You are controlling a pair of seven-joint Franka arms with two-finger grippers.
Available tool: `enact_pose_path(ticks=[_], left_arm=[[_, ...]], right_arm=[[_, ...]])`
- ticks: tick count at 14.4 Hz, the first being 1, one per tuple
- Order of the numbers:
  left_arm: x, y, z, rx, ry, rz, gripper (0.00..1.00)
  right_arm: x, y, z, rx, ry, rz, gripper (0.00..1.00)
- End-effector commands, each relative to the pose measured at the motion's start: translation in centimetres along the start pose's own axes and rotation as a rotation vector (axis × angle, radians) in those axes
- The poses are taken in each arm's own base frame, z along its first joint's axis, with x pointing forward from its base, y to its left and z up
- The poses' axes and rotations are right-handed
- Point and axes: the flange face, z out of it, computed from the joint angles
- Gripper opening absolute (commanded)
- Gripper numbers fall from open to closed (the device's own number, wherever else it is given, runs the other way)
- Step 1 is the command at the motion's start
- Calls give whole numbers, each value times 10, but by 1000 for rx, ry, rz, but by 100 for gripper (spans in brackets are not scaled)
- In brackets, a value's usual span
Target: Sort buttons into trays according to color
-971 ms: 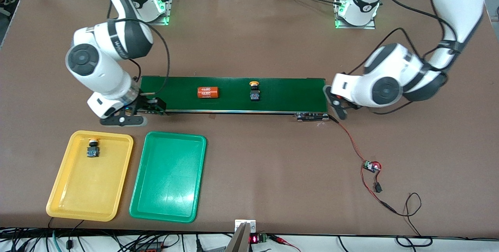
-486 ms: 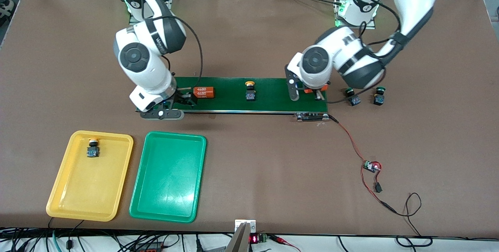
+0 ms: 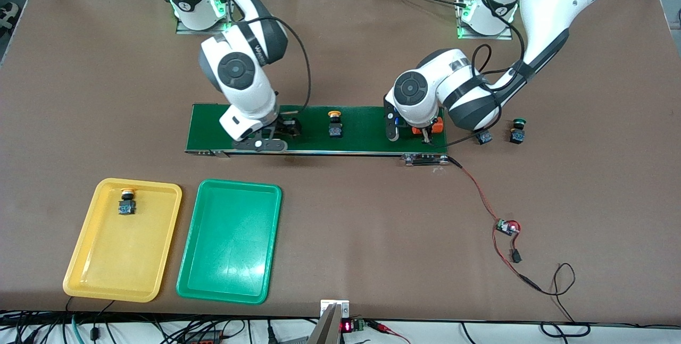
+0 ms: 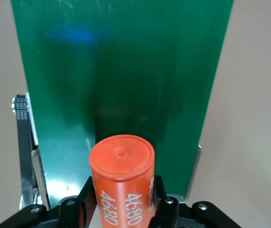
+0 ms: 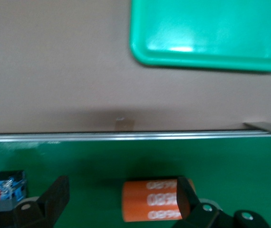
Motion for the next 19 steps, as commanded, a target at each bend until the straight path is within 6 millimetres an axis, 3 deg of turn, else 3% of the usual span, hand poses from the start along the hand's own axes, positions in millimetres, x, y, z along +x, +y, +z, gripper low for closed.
enact_pose_path(ticks=[1, 2, 3, 5, 9, 14, 17, 19], left_arm=[[4, -6, 2, 33, -15, -12, 53], [3, -6, 1, 31, -14, -5, 97], [4, -4, -1, 33, -17, -3, 100], [-2, -6, -12, 39, -13, -22, 100], [-34, -3, -54, 0, 17, -129, 100], [-94, -22, -92, -63, 35, -526, 100], [-109, -34, -128, -108, 50, -829, 100], [-103, -31, -134, -108, 48, -1017, 100]], right_arm=[[-16, -26, 5, 7, 0, 24, 100], [-20, -33, 10, 7, 4, 47, 100], [-26, -41, 14, 4, 2, 46, 100], [-33, -49, 14, 4, 4, 57, 100], [-47, -65, 14, 2, 12, 73, 100], [-54, -79, 32, 17, 21, 77, 100], [-55, -83, 43, 21, 24, 74, 100], [-54, -83, 51, 23, 26, 75, 100]])
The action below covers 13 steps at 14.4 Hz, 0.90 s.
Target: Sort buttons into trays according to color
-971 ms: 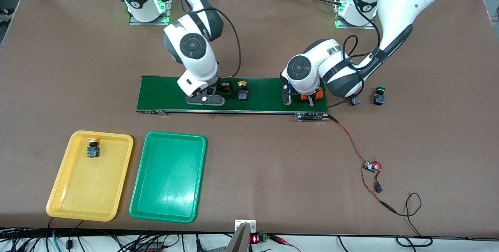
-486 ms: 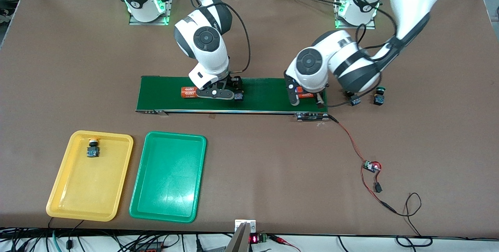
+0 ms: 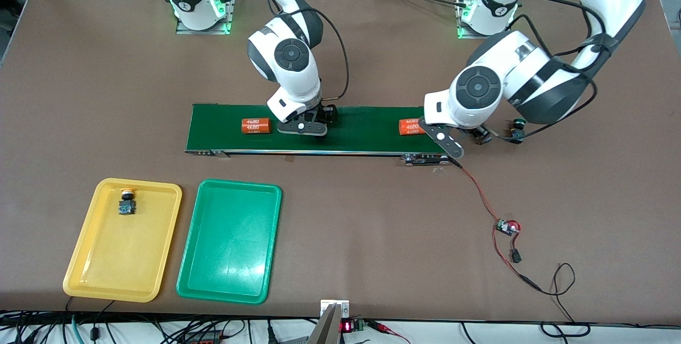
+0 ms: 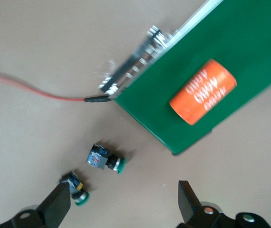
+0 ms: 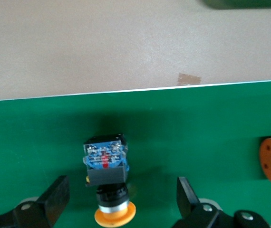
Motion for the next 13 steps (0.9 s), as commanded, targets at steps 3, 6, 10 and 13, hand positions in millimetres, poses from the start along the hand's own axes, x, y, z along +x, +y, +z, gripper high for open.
enact_pose_path(ticks=[3, 6, 10, 13], left_arm=[[3, -13, -37, -30, 42, -366, 100], [9, -53, -31, -29, 39, -452, 100], [-2, -118, 6, -187, -58, -658, 100], [-15, -146, 31, -190, -84, -768, 100]], right_arm=[[5, -2, 21, -3, 32, -1, 92], [6, 0, 34, -21, 42, -30, 66], [21, 10, 29, -24, 58, -30, 20], [74, 30, -21, -54, 77, -12, 10]])
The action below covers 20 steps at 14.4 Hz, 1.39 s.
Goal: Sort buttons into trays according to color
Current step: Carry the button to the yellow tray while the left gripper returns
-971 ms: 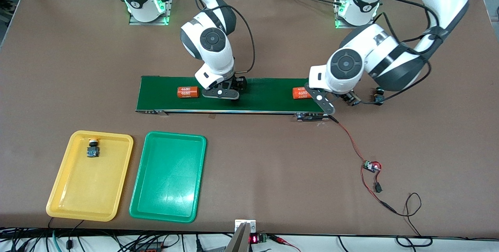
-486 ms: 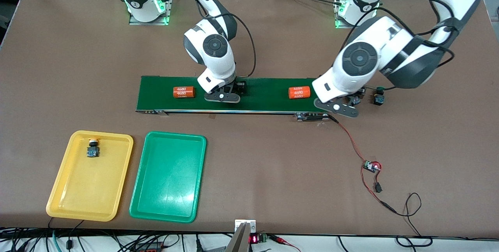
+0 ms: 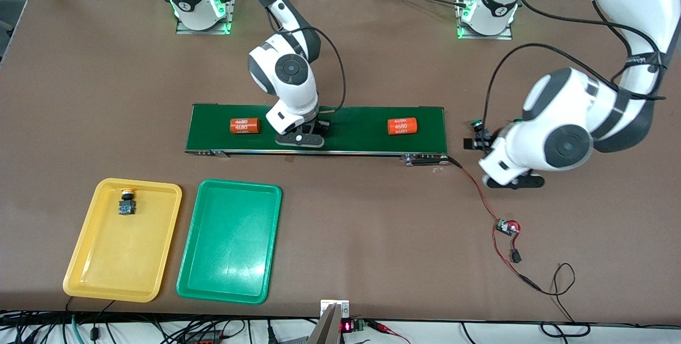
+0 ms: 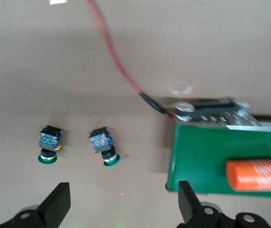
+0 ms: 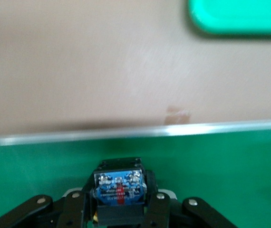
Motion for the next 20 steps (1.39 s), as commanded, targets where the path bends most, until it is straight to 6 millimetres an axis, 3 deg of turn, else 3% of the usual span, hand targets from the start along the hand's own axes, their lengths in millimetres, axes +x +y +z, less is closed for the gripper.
enact_pose_path(ticks=[1, 2, 3, 4, 6, 8, 9, 10, 14, 17, 20], left_arm=[[-11, -19, 8, 44, 18, -62, 100], [-14, -34, 18, 53, 23, -45, 100], [-16, -50, 30, 42, 36, -9, 100], [-19, -68, 44, 19, 45, 5, 100], [-26, -93, 74, -44, 56, 1, 100], [-41, -94, 113, -76, 6, -31, 100], [-46, -91, 128, -130, -22, -62, 100], [-47, -93, 140, -167, -27, -94, 100], [-48, -102, 178, -184, 50, -157, 100], [-46, -87, 183, -186, 75, -259, 100], [-41, -86, 197, -197, 112, -283, 100]], right_arm=[[62, 27, -59, -26, 4, 2, 10], [82, 40, -78, -12, -12, -3, 10], [109, 65, -97, 10, -10, -12, 10], [130, 93, -102, 10, -8, -15, 10], [167, 159, -99, -3, -4, -38, 10], [196, 228, -95, -5, 1, -79, 10], [209, 257, -96, -3, 12, -94, 10], [221, 278, -84, -11, 19, -122, 10], [264, 342, -40, -34, 94, -148, 10], [272, 372, -13, -48, 114, -158, 10], [276, 402, 11, -62, 119, -183, 10]])
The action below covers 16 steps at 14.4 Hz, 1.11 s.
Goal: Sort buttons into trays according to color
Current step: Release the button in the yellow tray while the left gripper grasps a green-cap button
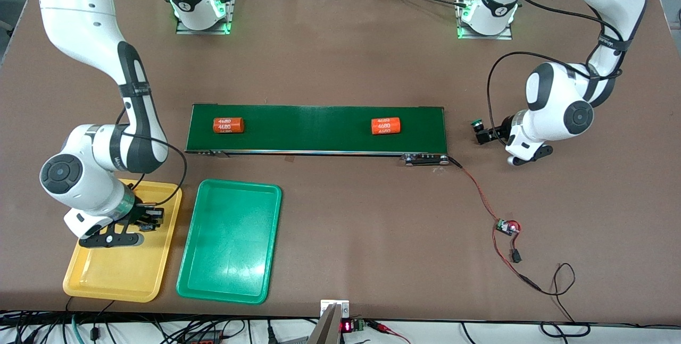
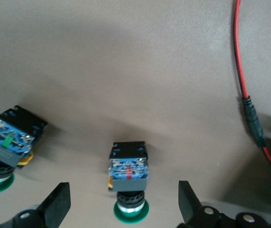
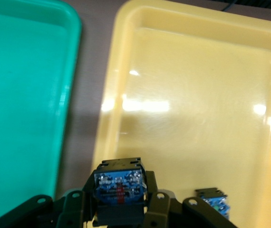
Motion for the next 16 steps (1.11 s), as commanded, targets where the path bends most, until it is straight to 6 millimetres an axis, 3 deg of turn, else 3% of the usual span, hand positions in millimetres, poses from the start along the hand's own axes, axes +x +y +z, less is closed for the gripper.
enact_pose_path(ticks=[1, 2, 3, 5, 6, 10, 11, 14, 16], left_arm=[[-2, -2, 11, -15, 24, -28, 100], [-2, -2, 14, -17, 30, -26, 100], [-2, -1, 15, -17, 30, -21, 78], [0, -1, 29, -18, 22, -21, 74], [1, 0, 31, -19, 24, -23, 74], [-1, 0, 30, -15, 16, -24, 28], [-2, 0, 27, -12, 12, -25, 22], [-7, 9, -12, 9, -26, 14, 21], [-12, 35, -42, 16, -50, 86, 21]], right_arm=[[5, 21, 14, 10, 35, -38, 10], [4, 25, 22, 6, 40, -40, 10], [3, 32, 27, 4, 38, -33, 10], [0, 39, 37, 6, 27, -30, 14], [-1, 39, 39, 7, 26, -27, 27], [-2, 36, 50, 3, 44, -22, 67], [-3, 35, 50, 4, 44, -20, 78], [-4, 31, 51, 5, 42, -20, 100], [1, 23, 36, 10, 51, -36, 100]])
